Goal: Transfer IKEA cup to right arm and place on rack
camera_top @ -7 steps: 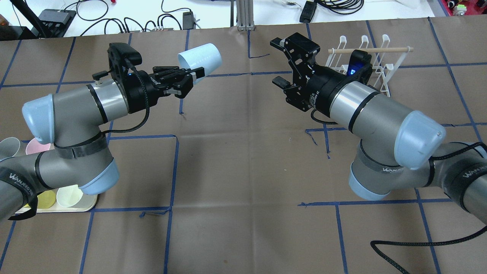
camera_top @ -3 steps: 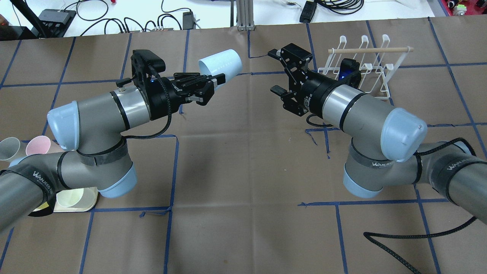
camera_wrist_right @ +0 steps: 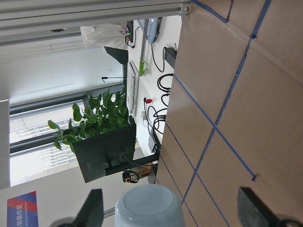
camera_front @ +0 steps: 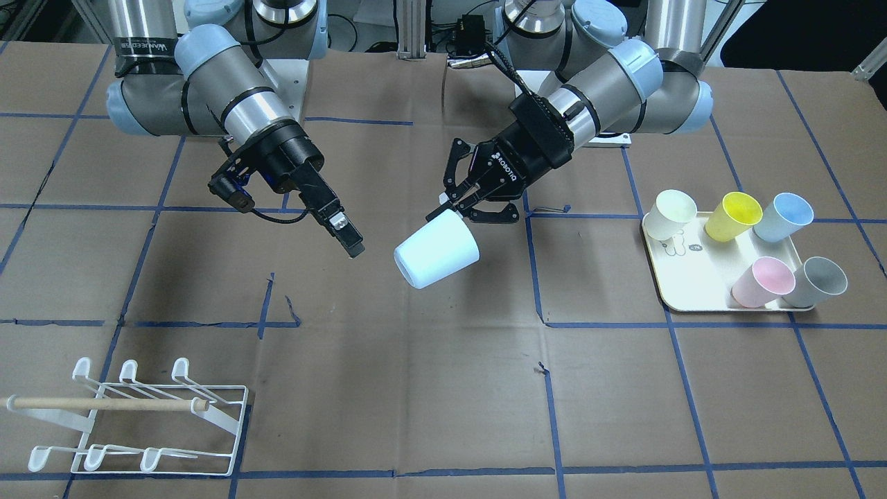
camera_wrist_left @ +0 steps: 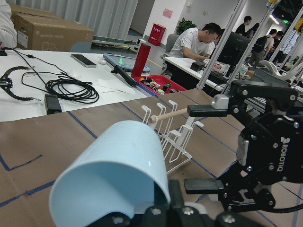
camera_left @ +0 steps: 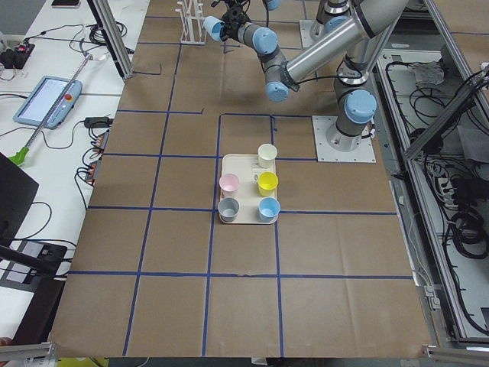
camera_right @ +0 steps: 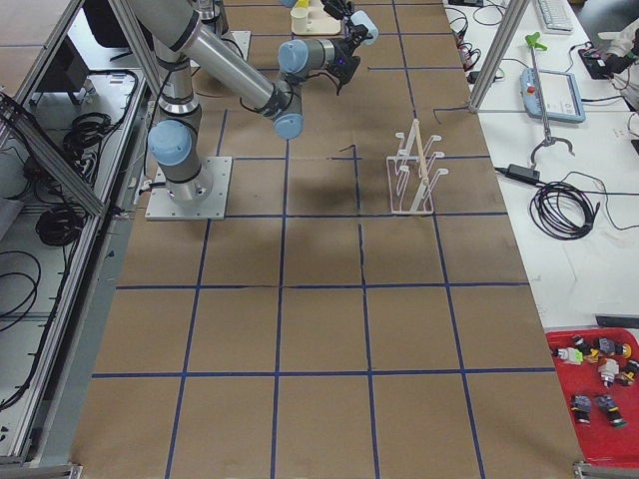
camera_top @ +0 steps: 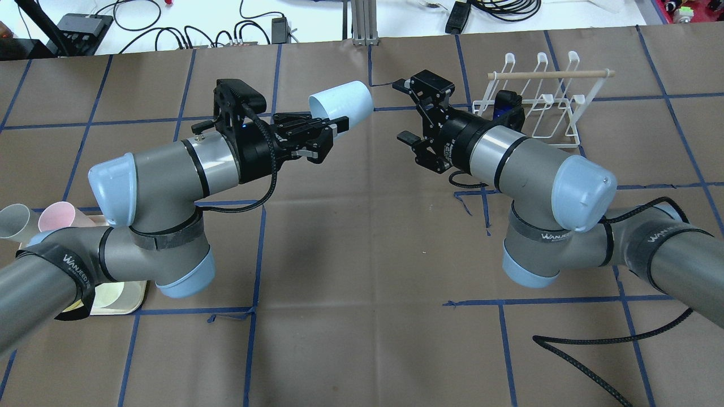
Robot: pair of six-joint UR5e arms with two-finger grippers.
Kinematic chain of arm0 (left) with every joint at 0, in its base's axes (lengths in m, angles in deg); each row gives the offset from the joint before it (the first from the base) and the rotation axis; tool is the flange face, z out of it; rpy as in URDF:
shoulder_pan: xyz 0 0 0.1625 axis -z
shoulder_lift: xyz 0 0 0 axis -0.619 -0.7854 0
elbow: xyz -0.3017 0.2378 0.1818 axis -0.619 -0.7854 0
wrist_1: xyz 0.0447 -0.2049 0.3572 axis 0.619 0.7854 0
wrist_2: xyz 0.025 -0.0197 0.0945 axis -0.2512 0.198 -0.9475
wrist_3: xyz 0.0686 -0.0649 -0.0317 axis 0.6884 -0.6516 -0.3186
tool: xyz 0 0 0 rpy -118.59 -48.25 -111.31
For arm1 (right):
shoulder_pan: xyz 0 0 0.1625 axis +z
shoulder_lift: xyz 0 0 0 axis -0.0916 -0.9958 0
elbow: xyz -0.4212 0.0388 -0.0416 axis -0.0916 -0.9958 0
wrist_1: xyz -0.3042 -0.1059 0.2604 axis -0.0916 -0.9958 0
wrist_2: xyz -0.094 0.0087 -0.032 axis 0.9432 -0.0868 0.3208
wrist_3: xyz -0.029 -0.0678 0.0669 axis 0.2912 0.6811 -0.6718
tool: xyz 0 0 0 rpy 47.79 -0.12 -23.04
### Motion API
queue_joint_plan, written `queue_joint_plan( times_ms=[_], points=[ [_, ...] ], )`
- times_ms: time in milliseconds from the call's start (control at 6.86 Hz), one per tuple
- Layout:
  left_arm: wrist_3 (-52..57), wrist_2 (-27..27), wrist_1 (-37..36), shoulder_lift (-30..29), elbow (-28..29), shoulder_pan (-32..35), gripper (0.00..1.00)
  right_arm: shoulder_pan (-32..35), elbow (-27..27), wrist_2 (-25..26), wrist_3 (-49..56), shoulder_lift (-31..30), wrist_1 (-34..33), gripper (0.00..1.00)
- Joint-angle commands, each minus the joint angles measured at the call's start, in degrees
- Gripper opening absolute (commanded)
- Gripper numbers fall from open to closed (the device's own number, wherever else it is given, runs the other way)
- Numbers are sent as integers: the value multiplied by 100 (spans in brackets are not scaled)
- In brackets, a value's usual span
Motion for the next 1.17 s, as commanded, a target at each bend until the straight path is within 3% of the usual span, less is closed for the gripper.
queue_joint_plan(
  times_ms=[0, 583, 1020],
  points=[
    [-85, -11, -7, -3, 0, 14, 4, 113, -162, -2, 0, 130, 24, 100],
    [-209, -11, -15, 6, 0, 14, 4, 613, -776, 278, -236, 551, 59, 99],
    [-288, -11, -15, 6, 0, 14, 4, 693, -901, 314, -272, 614, 60, 99]
  ],
)
